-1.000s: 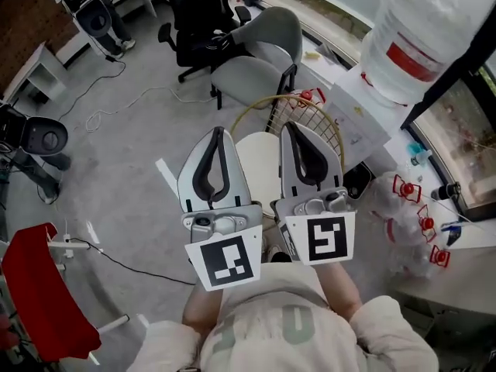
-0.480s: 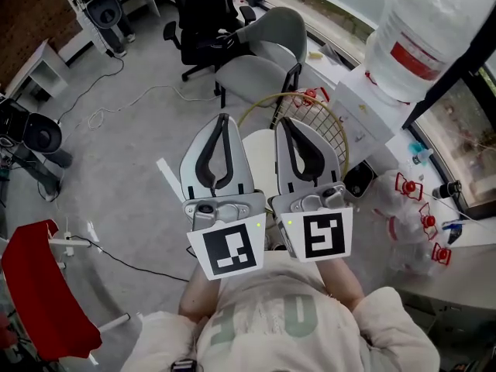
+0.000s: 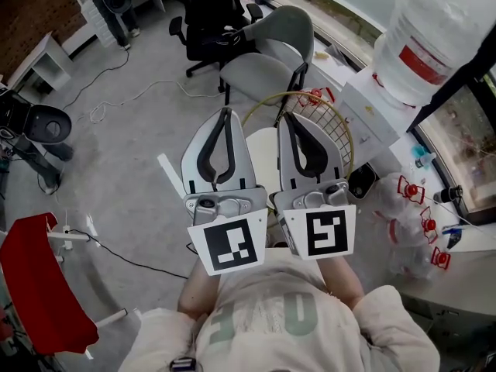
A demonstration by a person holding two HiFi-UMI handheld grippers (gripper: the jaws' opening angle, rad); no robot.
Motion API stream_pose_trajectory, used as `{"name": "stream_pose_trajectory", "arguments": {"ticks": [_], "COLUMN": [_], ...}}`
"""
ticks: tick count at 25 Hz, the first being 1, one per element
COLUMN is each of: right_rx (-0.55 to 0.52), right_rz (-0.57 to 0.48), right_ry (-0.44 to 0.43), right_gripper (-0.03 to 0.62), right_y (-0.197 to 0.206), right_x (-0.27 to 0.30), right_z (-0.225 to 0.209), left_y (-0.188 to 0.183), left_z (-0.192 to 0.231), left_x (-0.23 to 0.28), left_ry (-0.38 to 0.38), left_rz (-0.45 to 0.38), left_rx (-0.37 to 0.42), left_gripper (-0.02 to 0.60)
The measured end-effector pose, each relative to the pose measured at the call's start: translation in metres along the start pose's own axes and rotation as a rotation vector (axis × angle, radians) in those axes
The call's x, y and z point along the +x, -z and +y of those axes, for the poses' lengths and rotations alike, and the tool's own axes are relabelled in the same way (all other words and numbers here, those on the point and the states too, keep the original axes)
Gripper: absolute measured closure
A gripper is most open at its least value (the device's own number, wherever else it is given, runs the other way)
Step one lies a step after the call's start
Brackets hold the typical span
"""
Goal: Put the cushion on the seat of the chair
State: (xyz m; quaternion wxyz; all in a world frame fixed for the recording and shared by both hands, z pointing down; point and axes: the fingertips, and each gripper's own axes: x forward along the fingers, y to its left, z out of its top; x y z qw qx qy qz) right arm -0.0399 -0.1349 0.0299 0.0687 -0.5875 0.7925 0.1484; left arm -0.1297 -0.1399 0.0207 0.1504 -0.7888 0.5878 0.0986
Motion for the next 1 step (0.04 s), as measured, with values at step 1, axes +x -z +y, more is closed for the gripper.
{"name": "stream_pose_trajectory", "arguments": {"ticks": [1], "right_rx": [0.002], "right_rz": [-0.002], "right_ry": [-0.001], "right_gripper": [0.577], "right_y": [-0.0001], "right_x": [0.001], "right_z": [0.0003], "left_y": [-0.0002], "left_z": [0.0009], "left_x": [0.0004], "left_ry": [-0.001], "left_rz": [-0.002], "left_rx": [0.002], "left_gripper": [0.568]}}
